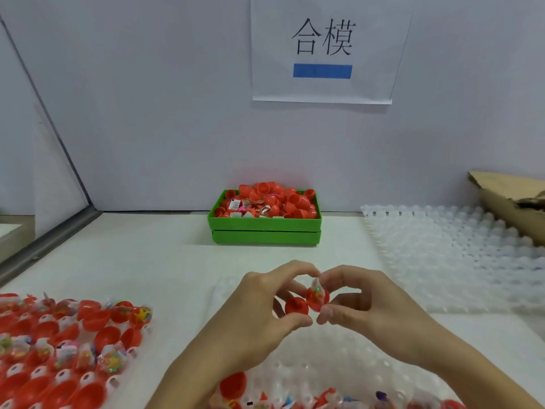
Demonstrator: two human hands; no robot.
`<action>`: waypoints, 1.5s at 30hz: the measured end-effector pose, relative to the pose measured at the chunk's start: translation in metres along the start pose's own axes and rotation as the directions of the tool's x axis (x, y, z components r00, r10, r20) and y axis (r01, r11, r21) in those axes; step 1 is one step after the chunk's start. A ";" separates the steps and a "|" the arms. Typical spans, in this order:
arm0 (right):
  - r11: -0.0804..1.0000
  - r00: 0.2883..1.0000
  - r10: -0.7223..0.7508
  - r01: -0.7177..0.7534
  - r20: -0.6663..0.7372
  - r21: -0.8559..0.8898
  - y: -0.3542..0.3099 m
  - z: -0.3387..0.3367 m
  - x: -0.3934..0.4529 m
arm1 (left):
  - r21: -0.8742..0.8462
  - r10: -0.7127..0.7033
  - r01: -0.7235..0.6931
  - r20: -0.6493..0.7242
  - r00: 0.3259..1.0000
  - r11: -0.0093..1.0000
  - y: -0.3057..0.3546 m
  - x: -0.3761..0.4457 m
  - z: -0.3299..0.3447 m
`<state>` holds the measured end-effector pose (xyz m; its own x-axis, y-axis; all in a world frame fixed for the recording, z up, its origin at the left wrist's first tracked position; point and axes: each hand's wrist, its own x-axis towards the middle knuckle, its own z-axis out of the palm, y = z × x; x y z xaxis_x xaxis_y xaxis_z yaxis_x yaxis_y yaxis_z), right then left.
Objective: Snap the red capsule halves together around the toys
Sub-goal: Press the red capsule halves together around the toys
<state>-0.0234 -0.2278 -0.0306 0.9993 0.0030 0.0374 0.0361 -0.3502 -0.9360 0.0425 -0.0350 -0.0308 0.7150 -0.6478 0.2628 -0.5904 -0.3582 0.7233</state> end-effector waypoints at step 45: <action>0.974 0.993 0.005 0.021 -0.117 0.225 0.015 0.003 -0.015 | 0.060 0.157 -0.158 0.022 0.987 0.986 0.003 -0.009 0.013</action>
<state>-0.0373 -0.2301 -0.0467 0.9914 -0.1084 0.0731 0.0587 -0.1300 -0.9898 0.0291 -0.0388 -0.0390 0.6051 -0.7109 0.3585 -0.7171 -0.2910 0.6333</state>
